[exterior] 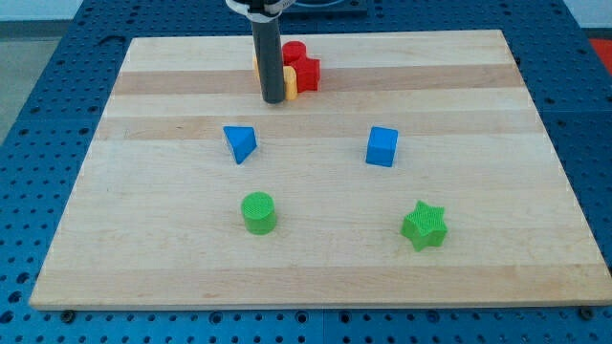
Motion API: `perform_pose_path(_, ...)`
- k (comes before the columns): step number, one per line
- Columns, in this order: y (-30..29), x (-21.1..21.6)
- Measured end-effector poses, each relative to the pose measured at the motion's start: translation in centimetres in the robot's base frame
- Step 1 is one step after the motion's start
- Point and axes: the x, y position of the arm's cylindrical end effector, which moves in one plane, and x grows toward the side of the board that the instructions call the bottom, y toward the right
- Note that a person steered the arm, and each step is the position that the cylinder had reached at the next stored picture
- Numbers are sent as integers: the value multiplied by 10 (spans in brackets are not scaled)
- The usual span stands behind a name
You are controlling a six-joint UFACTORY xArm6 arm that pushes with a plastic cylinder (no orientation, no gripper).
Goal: Slide the blue triangle towards blue cube
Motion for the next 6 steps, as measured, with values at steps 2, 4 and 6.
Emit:
perform_pose_path(2, 0, -2)
perform_pose_path(4, -29, 31)
perform_pose_path(6, -128, 97)
